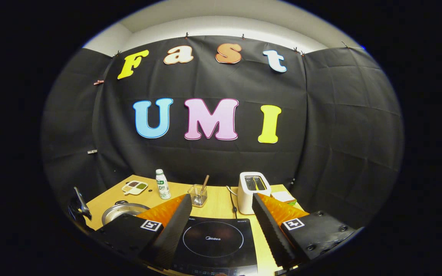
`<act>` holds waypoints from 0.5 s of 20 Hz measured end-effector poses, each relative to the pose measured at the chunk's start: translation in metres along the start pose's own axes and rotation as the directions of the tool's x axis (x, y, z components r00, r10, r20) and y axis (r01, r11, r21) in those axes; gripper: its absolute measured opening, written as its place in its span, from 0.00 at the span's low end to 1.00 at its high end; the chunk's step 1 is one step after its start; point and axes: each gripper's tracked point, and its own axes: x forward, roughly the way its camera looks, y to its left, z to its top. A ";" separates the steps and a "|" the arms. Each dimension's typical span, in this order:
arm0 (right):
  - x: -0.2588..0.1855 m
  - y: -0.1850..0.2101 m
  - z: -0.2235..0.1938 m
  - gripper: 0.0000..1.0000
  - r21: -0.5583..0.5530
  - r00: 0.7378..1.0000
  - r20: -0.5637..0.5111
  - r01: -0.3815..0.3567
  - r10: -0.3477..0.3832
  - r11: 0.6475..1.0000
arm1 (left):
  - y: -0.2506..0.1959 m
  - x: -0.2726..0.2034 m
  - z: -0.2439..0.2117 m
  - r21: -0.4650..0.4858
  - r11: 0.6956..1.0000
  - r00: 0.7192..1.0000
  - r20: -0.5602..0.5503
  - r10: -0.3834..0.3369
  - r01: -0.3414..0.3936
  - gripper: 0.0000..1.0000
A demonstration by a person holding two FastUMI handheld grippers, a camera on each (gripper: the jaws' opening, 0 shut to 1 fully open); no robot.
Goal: First push the handle of the pot to place it horizontally, then grasp the pot with both hands and set it on the induction cooktop.
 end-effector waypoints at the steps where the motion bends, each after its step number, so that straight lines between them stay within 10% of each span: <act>1: 0.000 -0.006 -0.001 0.98 0.005 1.000 -0.003 0.010 -0.010 1.000 | -0.002 0.006 0.000 0.022 1.000 1.000 -0.007 0.004 -0.004 0.05; 10: -0.006 -0.045 -0.008 0.98 -0.004 0.997 -0.023 0.073 -0.073 0.997 | -0.016 0.048 0.005 0.143 0.990 0.999 -0.046 0.017 -0.010 0.05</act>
